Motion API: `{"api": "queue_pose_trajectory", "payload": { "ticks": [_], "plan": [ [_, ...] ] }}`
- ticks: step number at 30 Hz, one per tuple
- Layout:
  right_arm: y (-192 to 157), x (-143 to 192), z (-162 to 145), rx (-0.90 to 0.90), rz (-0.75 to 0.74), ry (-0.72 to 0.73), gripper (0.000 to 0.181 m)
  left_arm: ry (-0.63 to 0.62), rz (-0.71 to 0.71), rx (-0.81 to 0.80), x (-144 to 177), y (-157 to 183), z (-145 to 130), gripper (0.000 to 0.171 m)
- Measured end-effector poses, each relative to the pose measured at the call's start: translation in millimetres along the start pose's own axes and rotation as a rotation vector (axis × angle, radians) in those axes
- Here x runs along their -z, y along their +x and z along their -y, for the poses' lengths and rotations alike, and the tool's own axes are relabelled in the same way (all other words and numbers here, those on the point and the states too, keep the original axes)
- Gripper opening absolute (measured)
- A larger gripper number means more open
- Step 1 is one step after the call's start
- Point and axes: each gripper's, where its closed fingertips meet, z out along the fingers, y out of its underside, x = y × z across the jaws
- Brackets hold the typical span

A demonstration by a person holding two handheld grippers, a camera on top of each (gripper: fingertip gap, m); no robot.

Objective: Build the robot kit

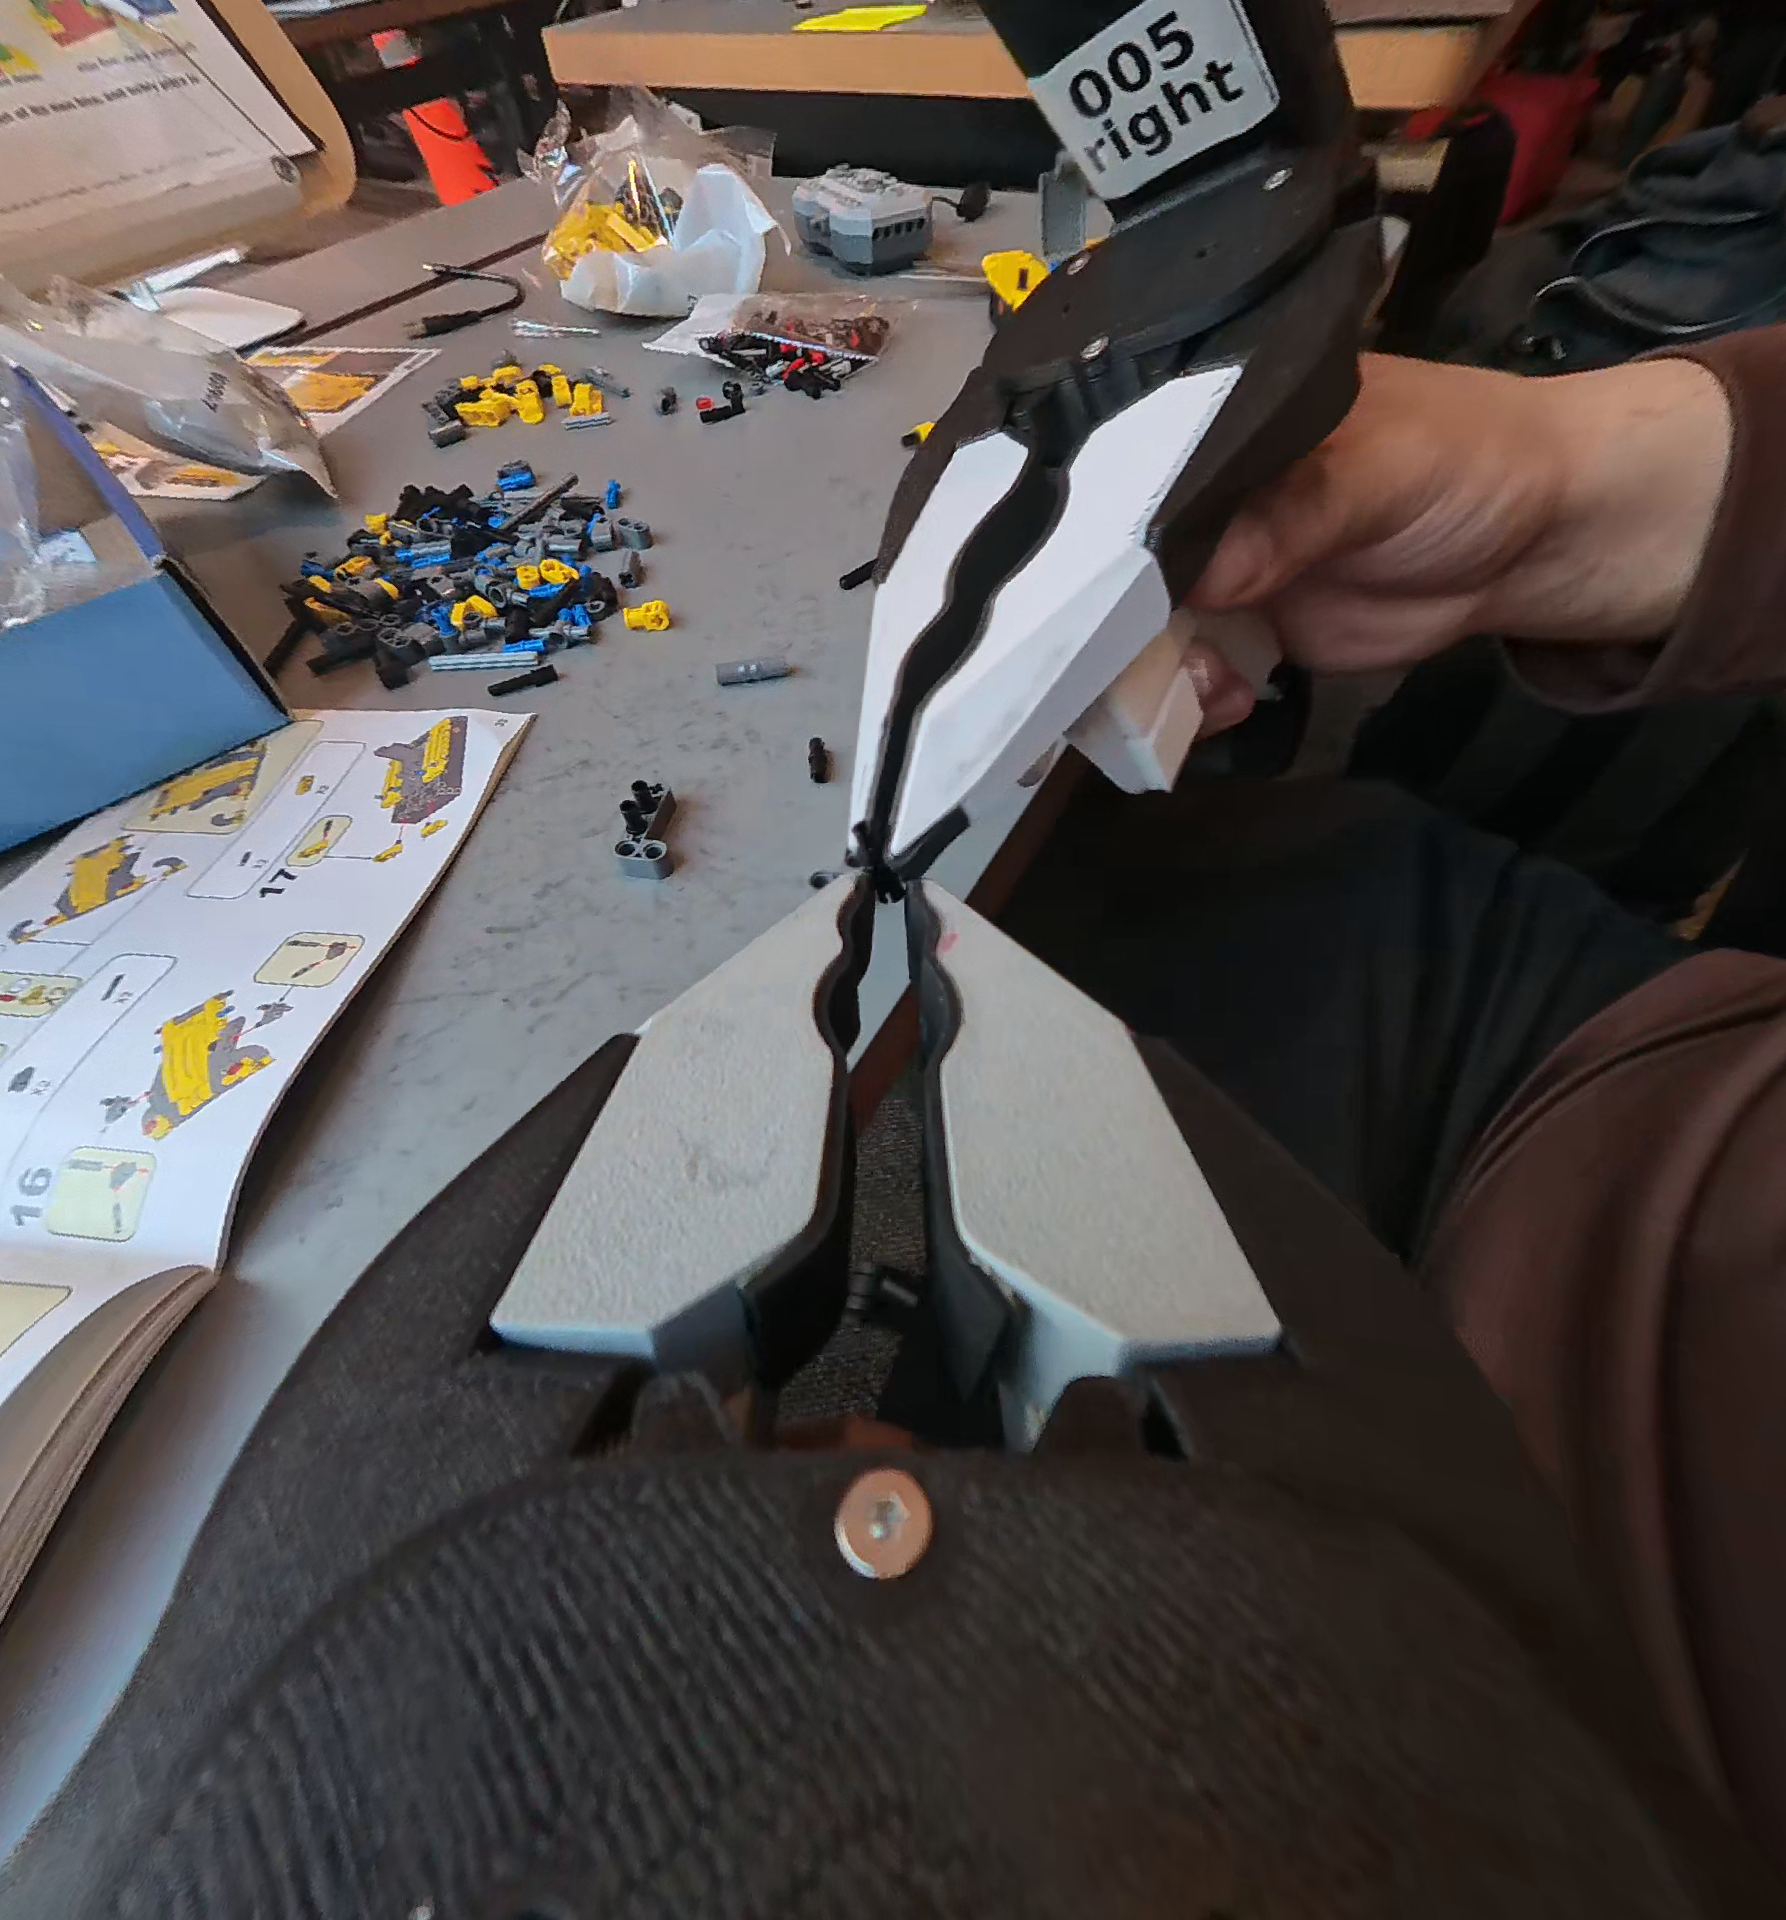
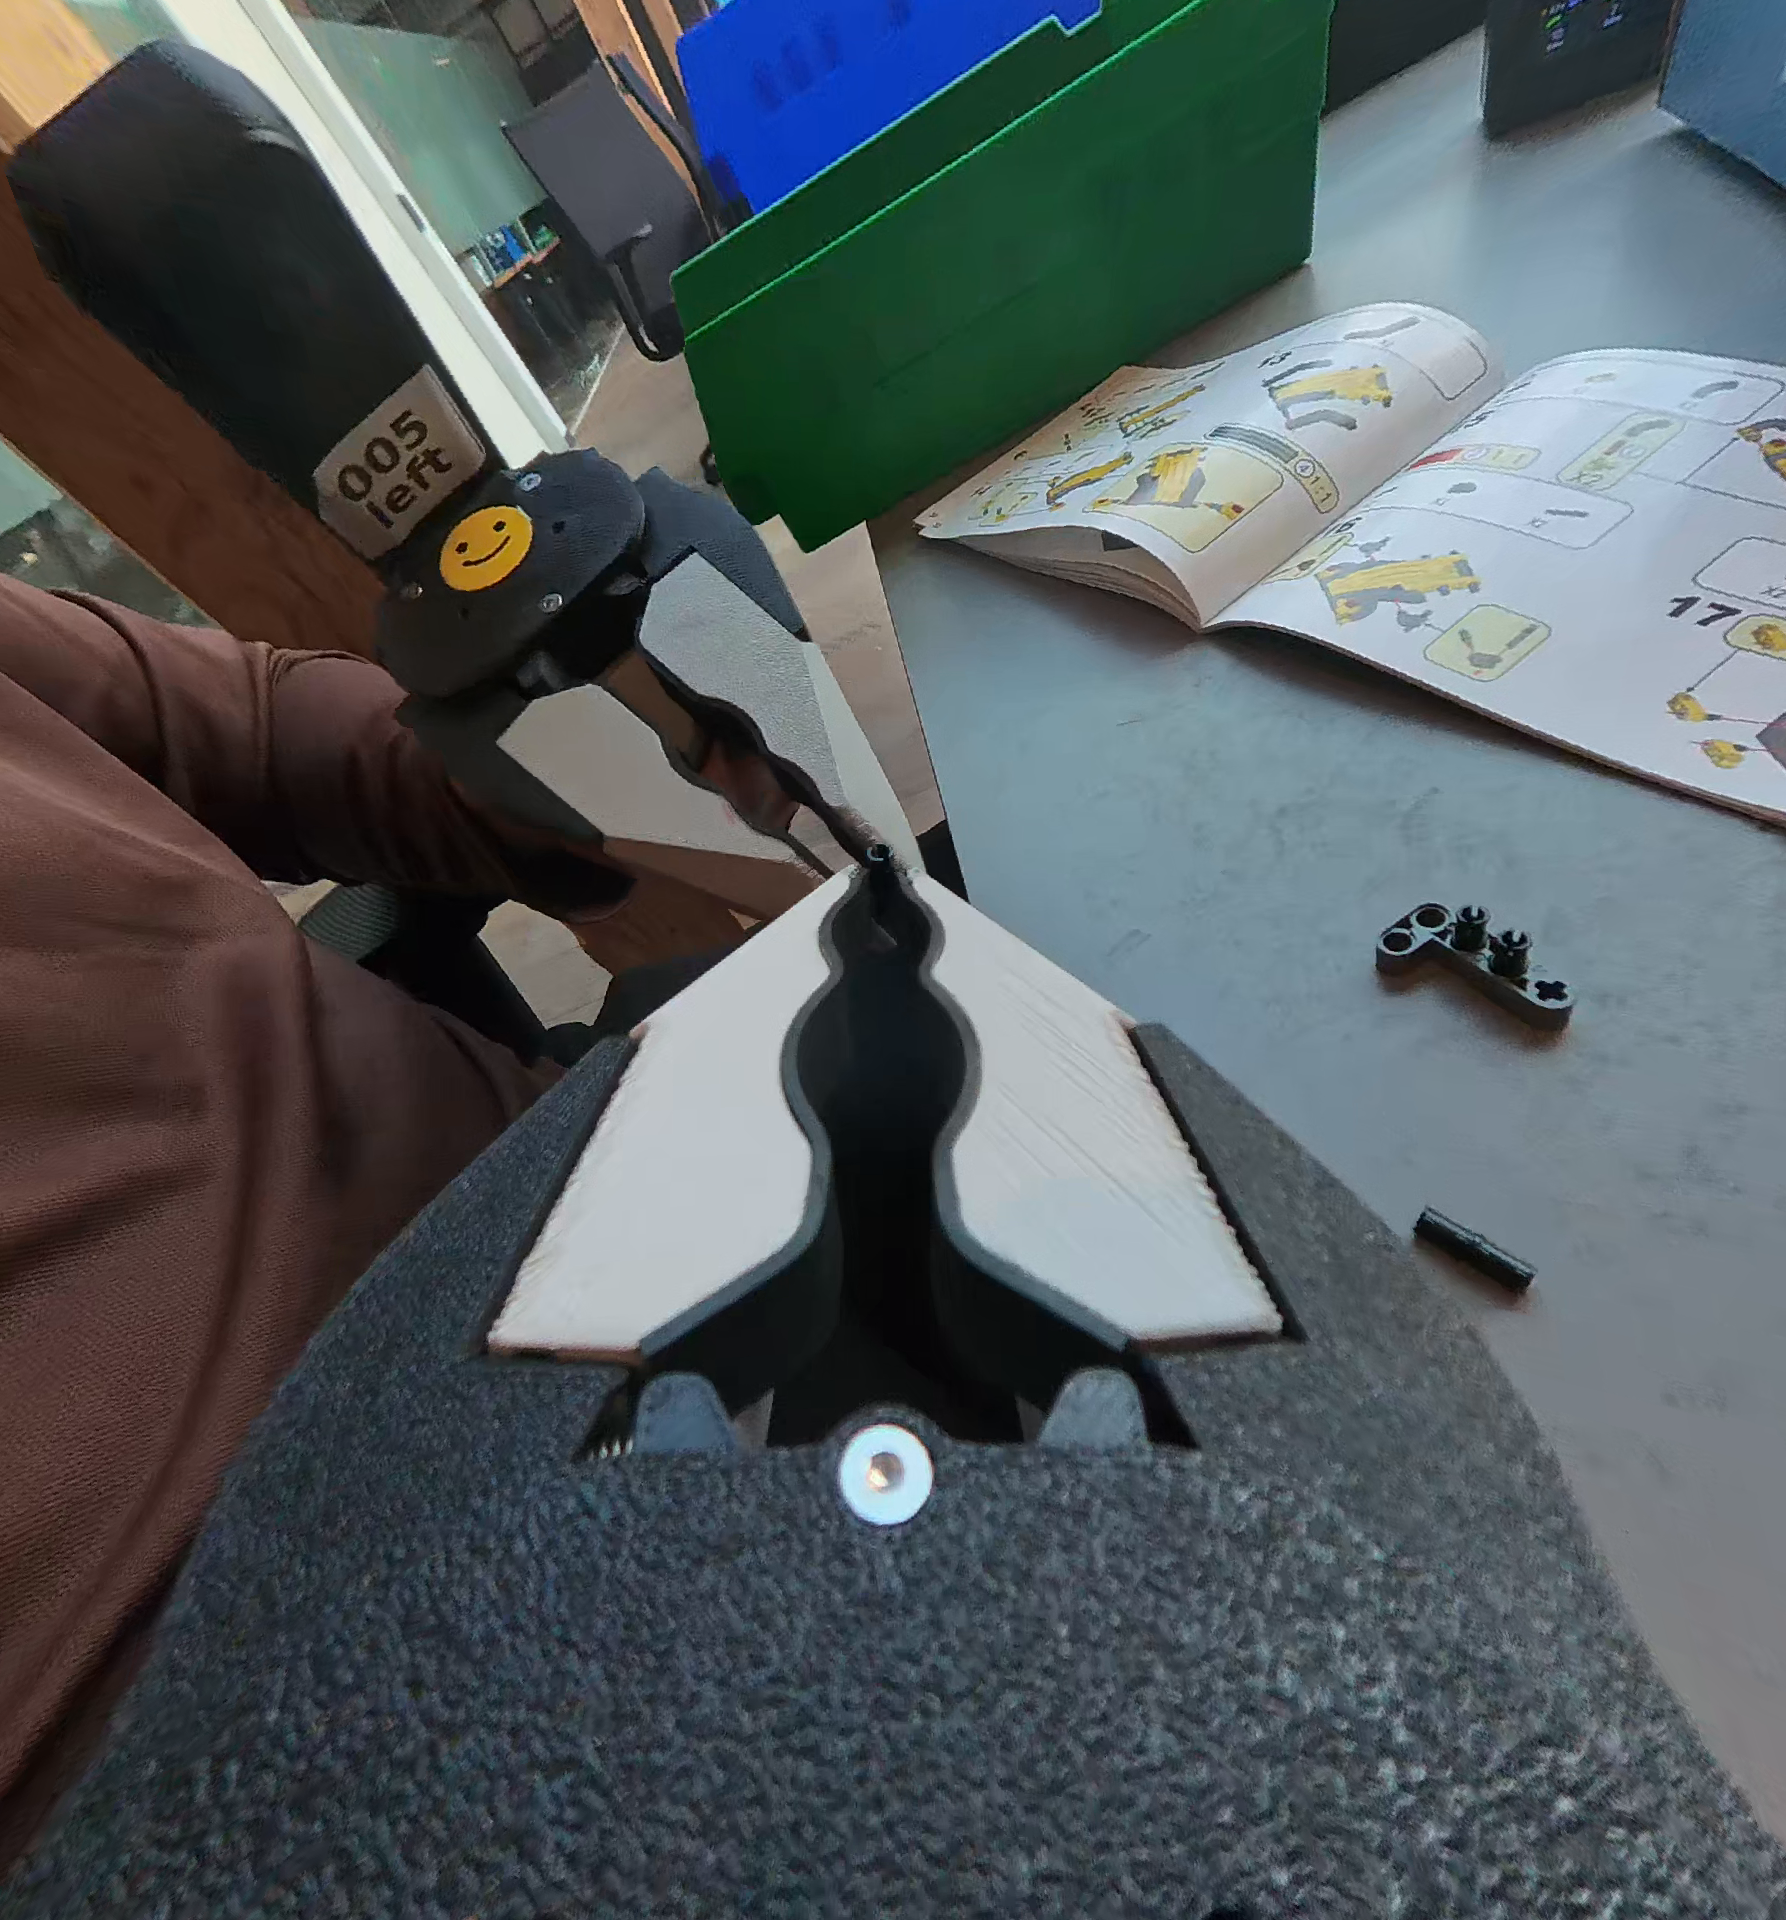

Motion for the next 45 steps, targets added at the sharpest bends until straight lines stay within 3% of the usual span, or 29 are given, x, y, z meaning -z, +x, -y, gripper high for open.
{"api": "queue_pose_trajectory", "payload": {
  "ticks": [9, 16, 24, 45],
  "plan": [
    [2, -5, 3, -0.064, 0.033, 0.054, 0.003, 0.060, 0.047, -0.006, 2, -7, -1, 0.002],
    [6, -8, -1, -0.004, -0.007, 0.044, 0.004, 0.057, 0.096, -0.091, 1, -10, -5, 0.002],
    [11, -9, 1, 0.004, -0.007, 0.066, 0.003, 0.083, 0.100, -0.066, -3, -13, -7, 0.008],
    [6, -8, 8, -0.108, 0.082, 0.131, 0.003, 0.141, 0.130, -0.065, 5, -13, 6, 0.005]
  ]
}}
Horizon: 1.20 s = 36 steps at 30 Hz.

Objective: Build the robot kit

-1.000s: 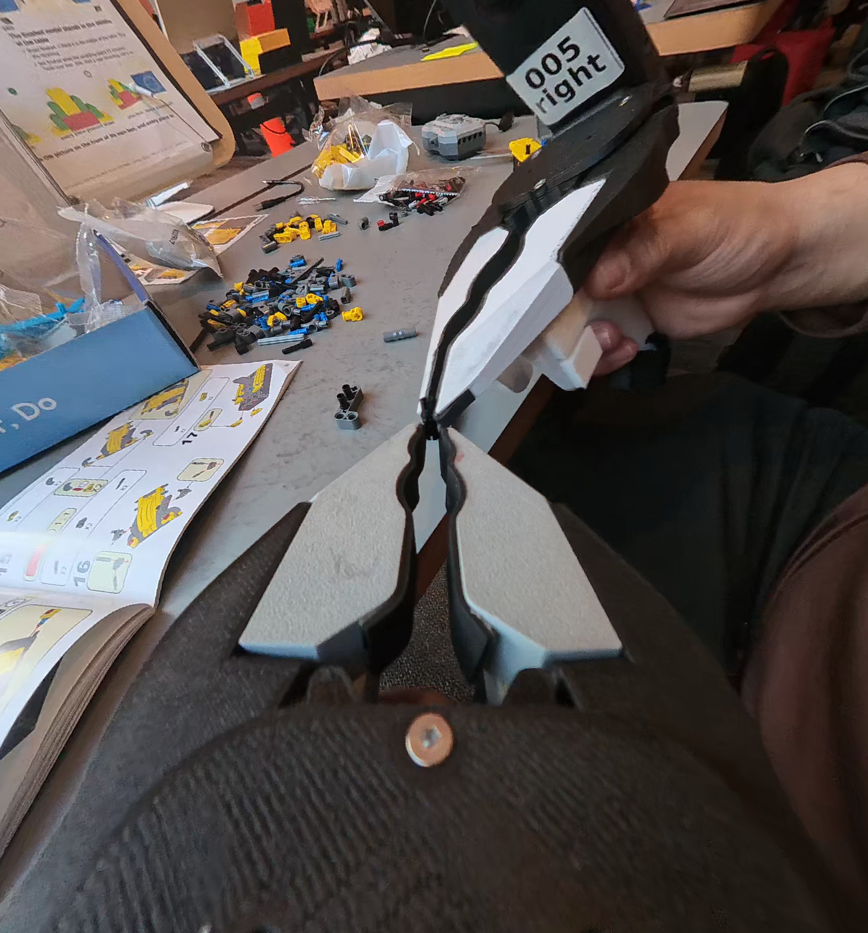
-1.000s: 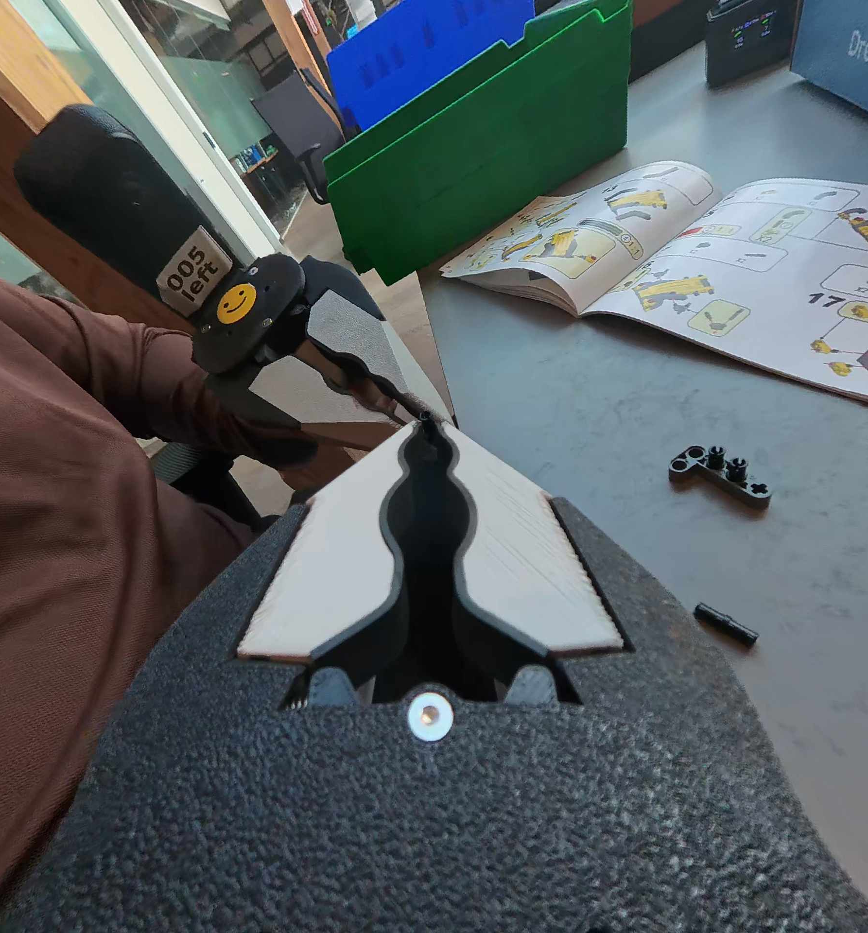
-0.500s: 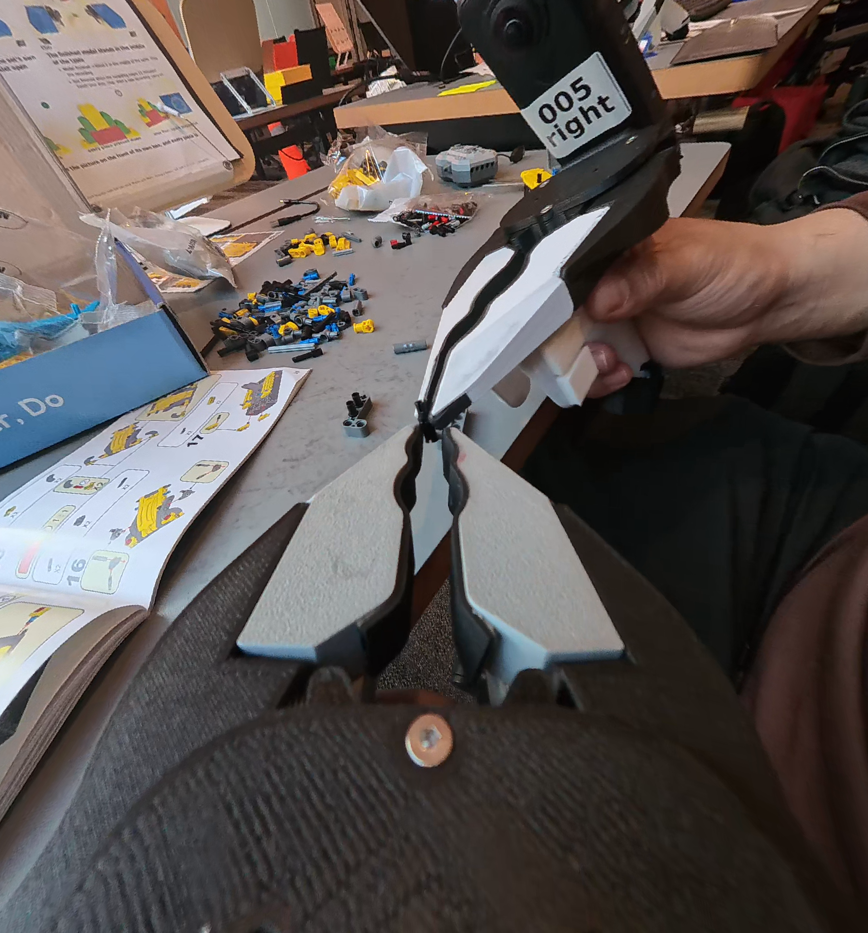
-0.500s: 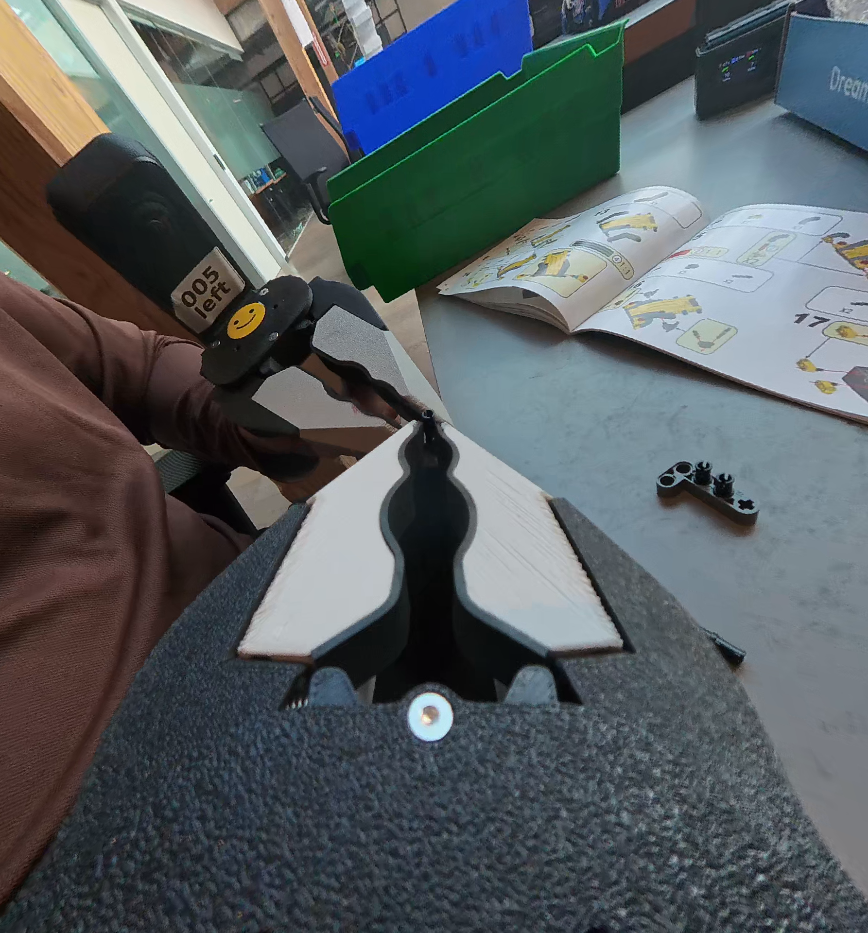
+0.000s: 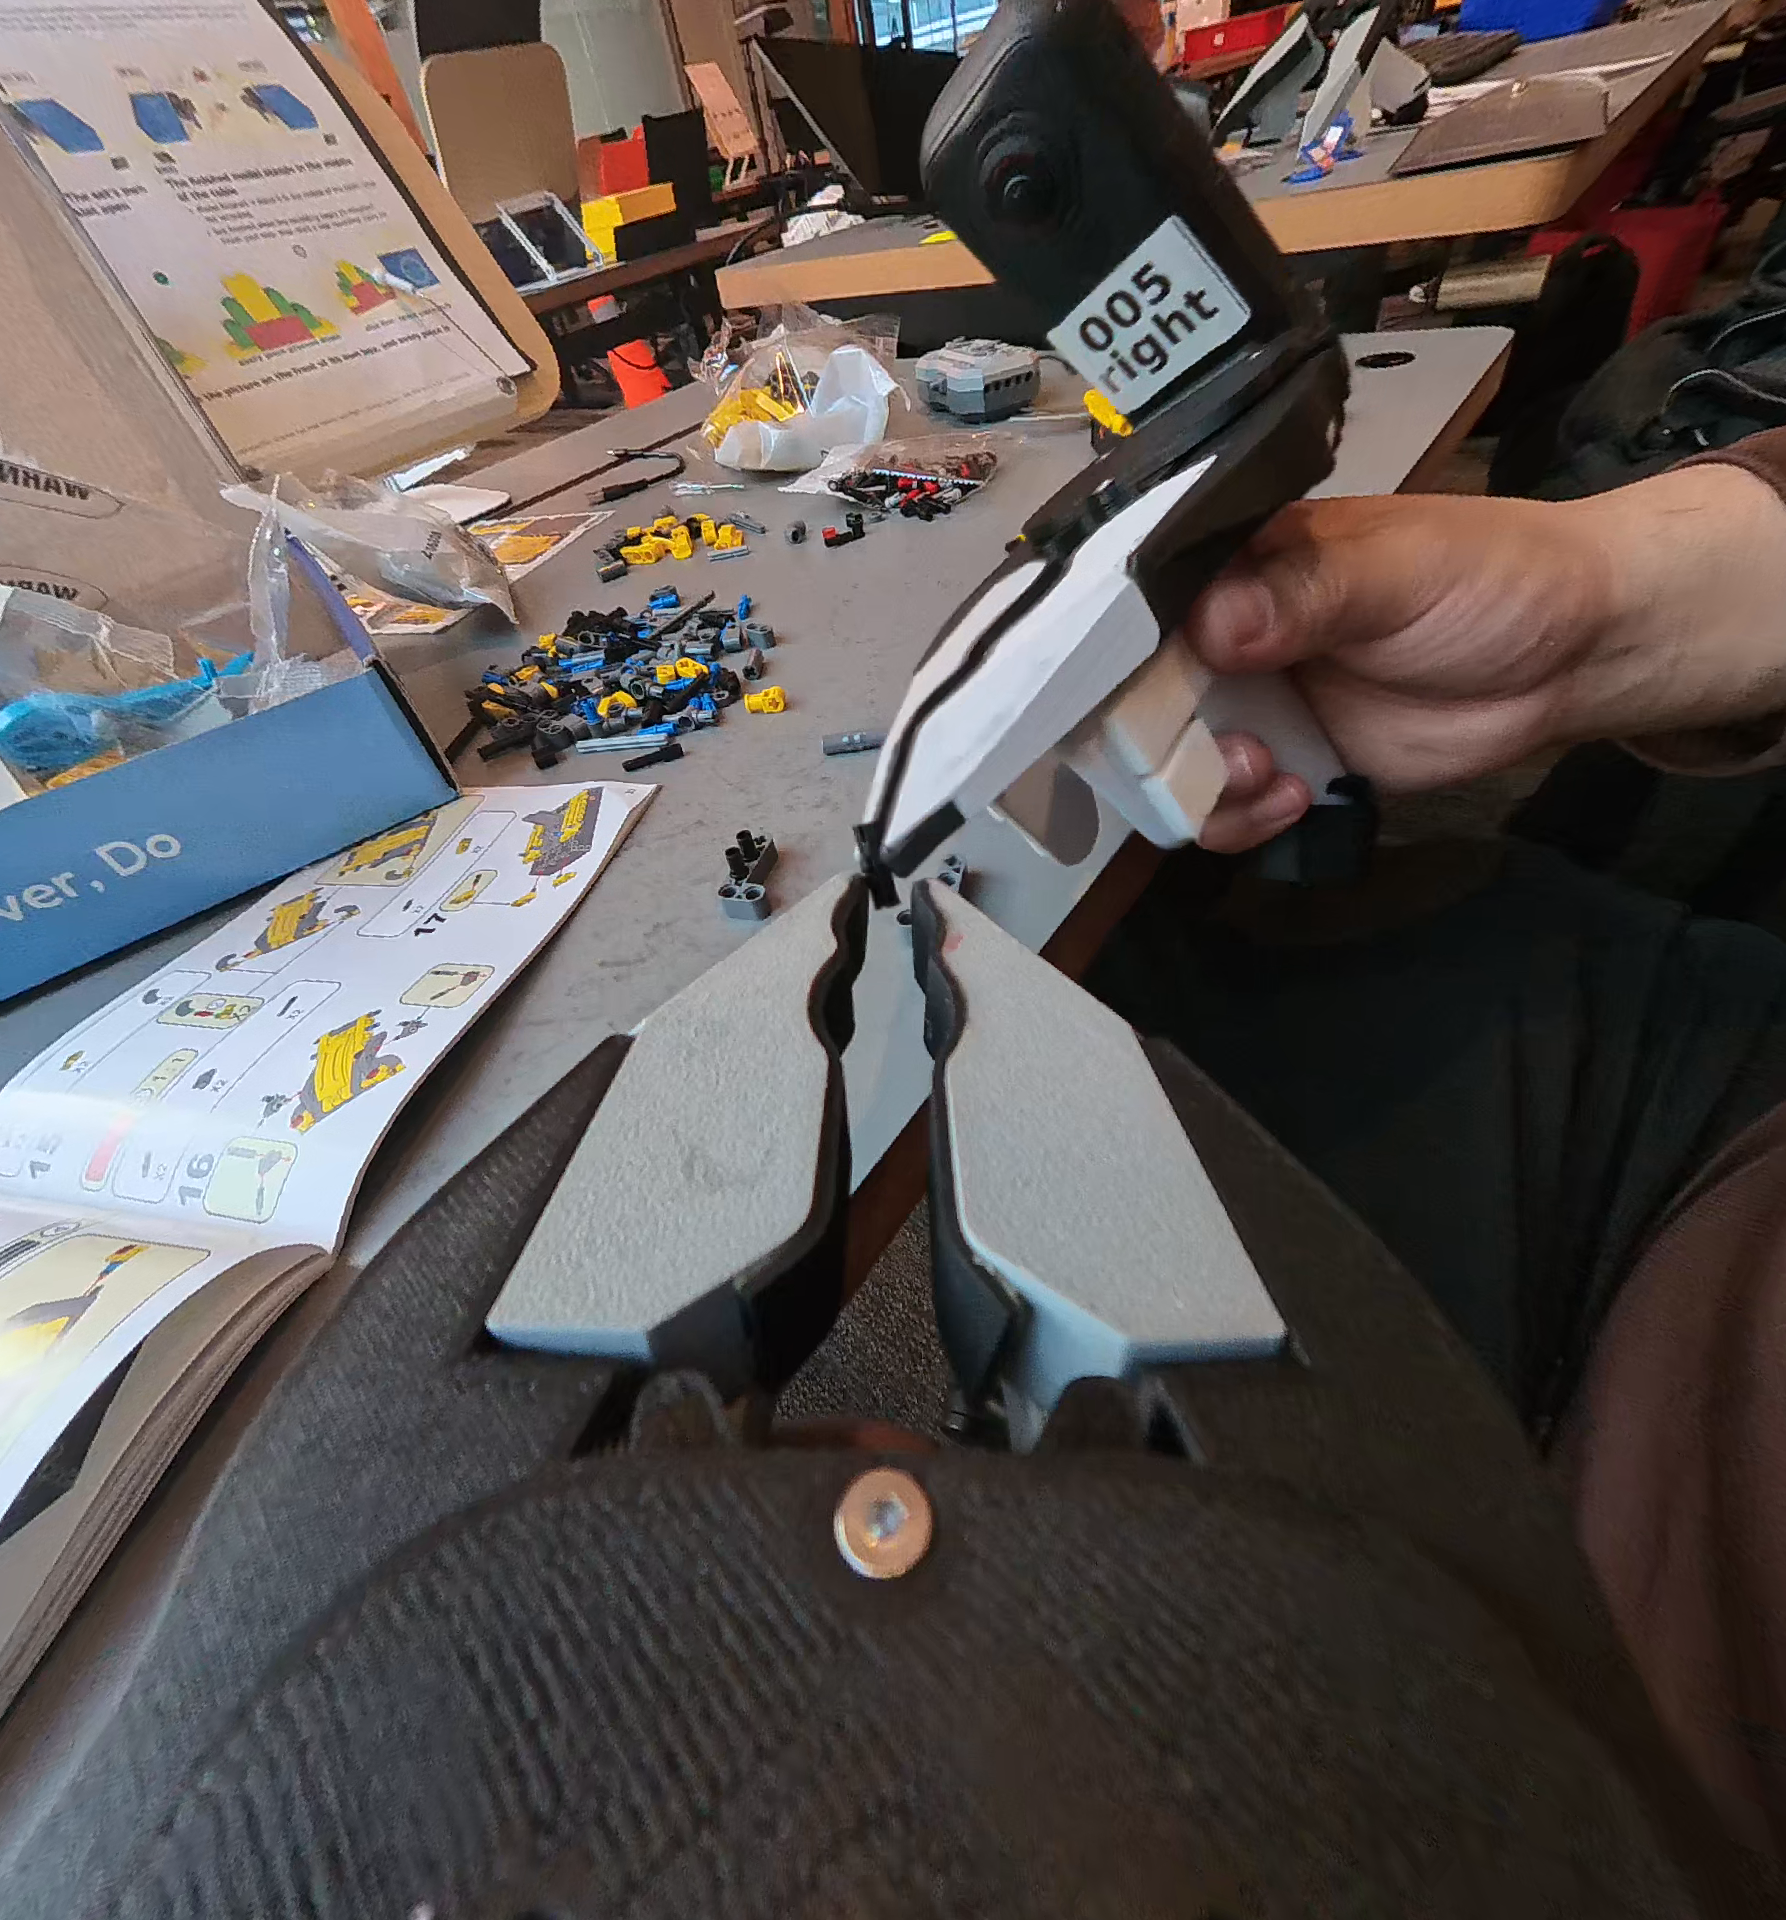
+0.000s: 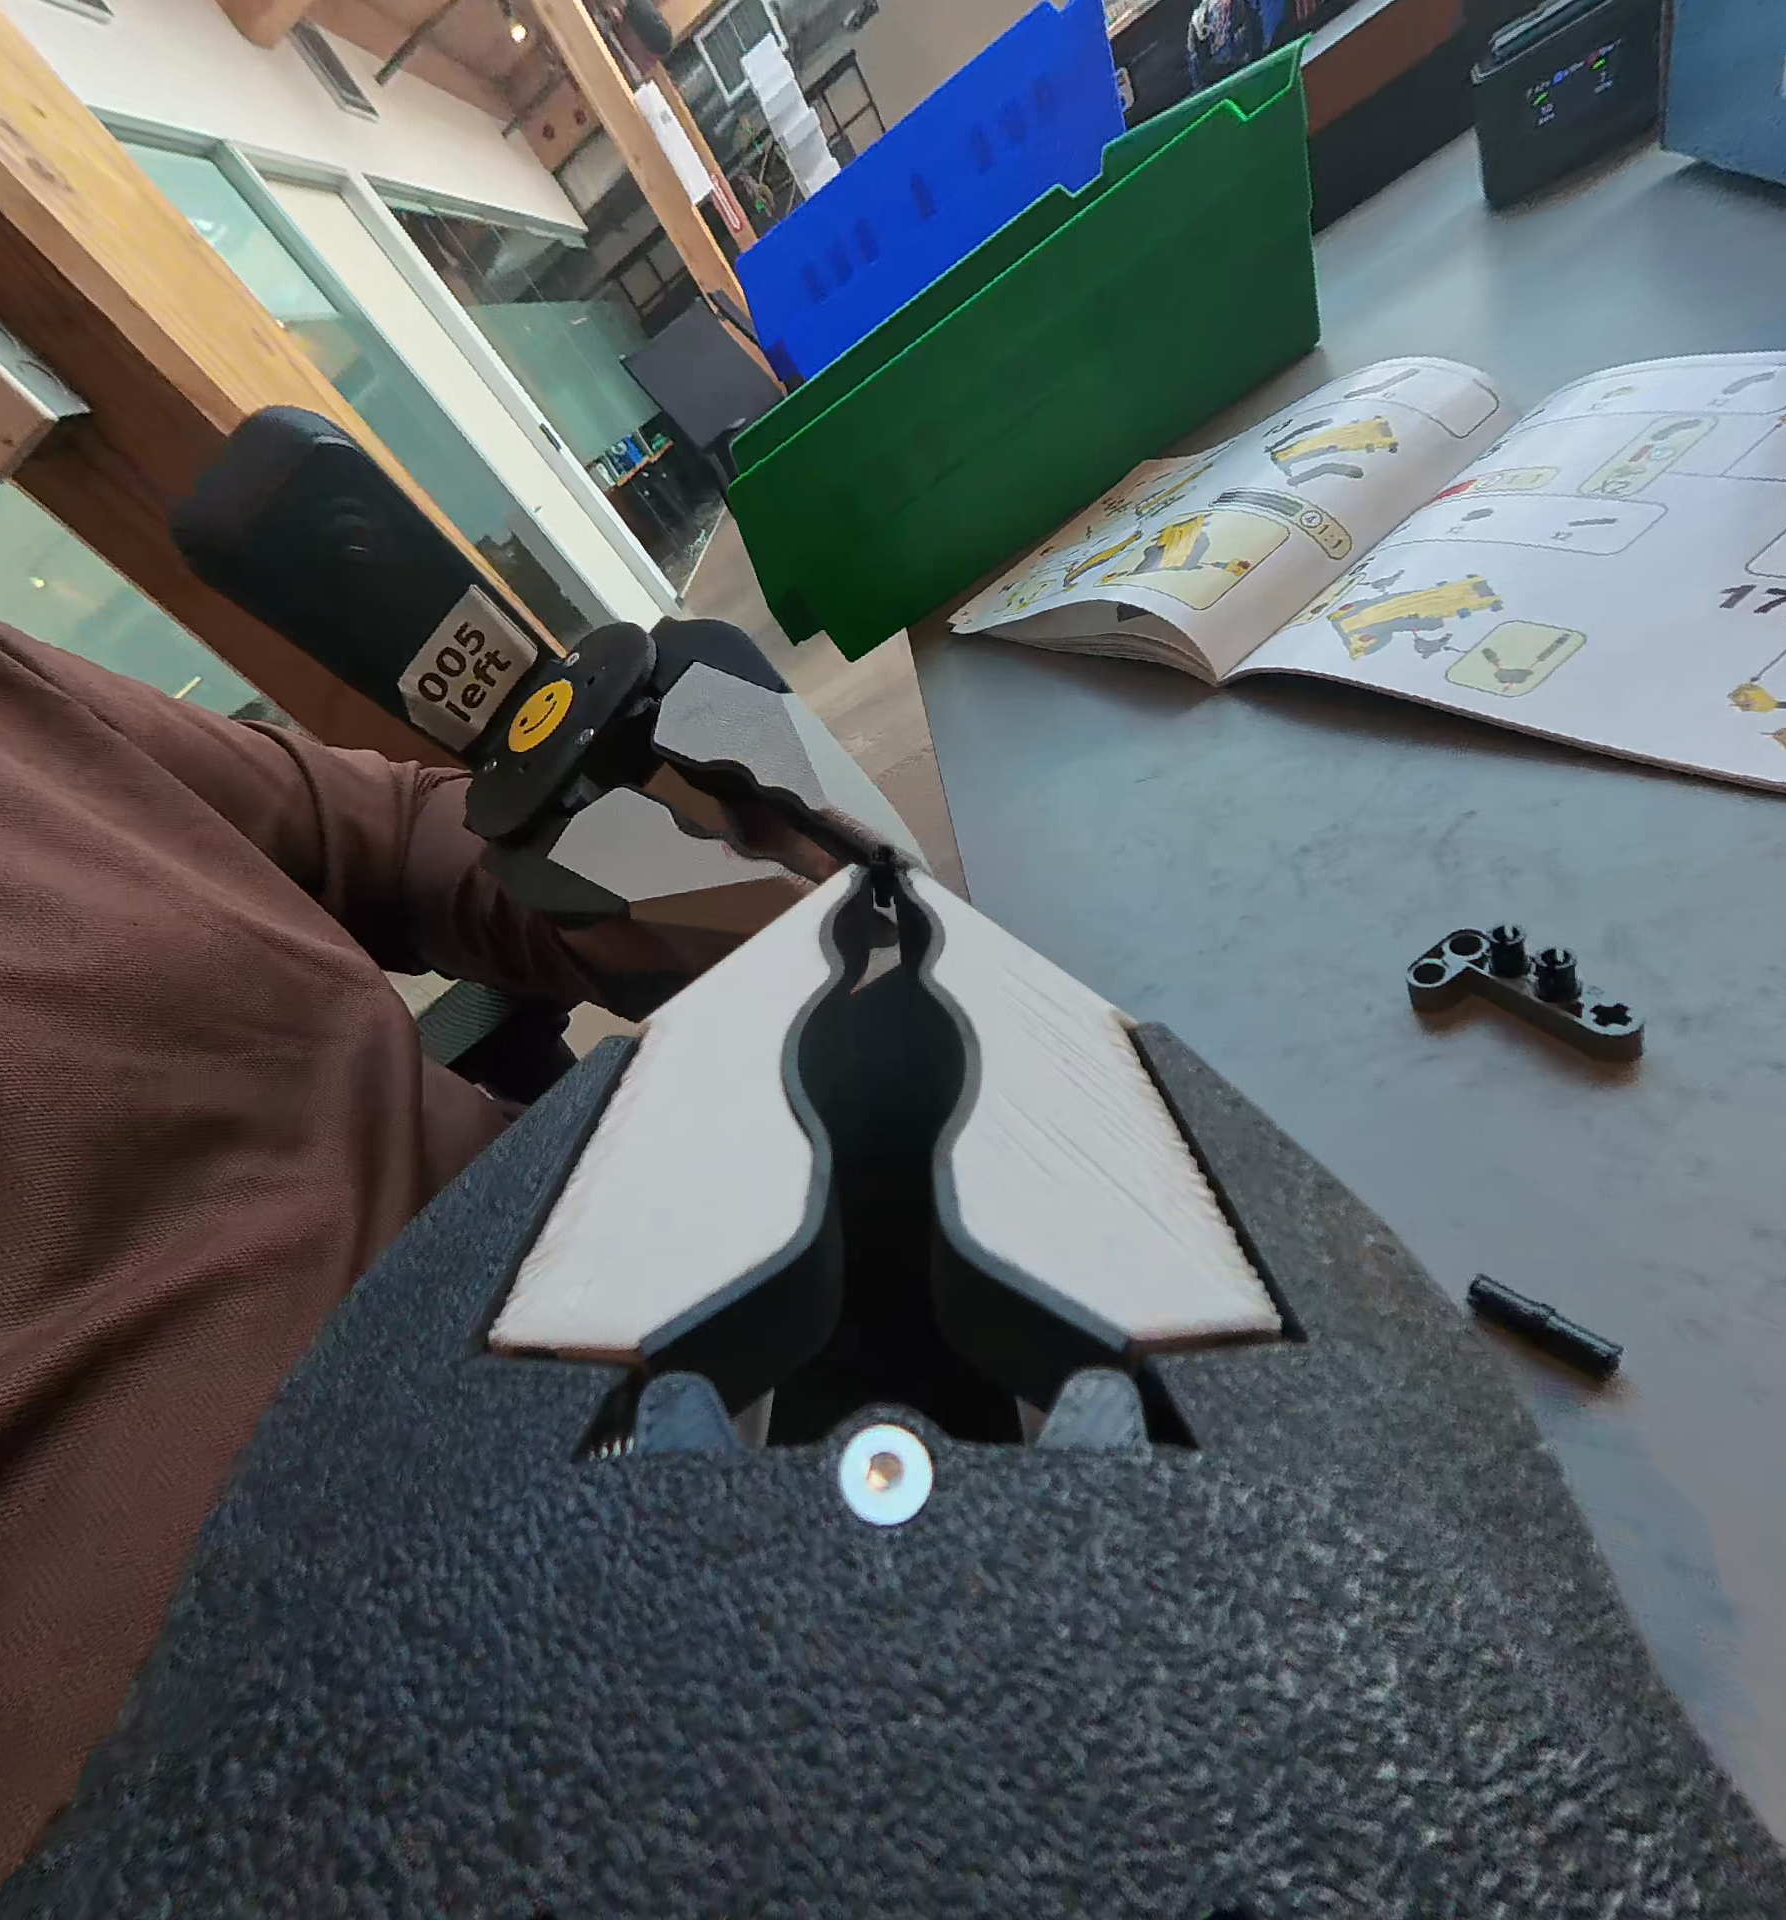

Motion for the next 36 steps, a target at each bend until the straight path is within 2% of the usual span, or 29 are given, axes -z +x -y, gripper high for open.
{"api": "queue_pose_trajectory", "payload": {
  "ticks": [8, 15, 23, 27, 36],
  "plan": [
    [-2, 7, 6, 0.089, -0.033, -0.001, 0.000, -0.003, 0.010, -0.022, 2, -4, 2, 0.002],
    [3, 20, 18, 0.033, -0.032, 0.059, 0.002, -0.020, -0.001, 0.005, -1, -7, -3, 0.002],
    [-2, 9, 0, 0.137, -0.062, -0.064, 0.009, -0.029, -0.017, -0.070, -2, 2, -4, 0.002],
    [-2, 8, -7, 0.216, -0.096, -0.125, 0.004, -0.032, -0.025, -0.114, -3, 8, -4, 0.002],
    [0, 12, -13, 0.372, -0.164, -0.233, 0.004, -0.060, -0.071, -0.094, -7, 13, -8, 0.002]
  ]
}}
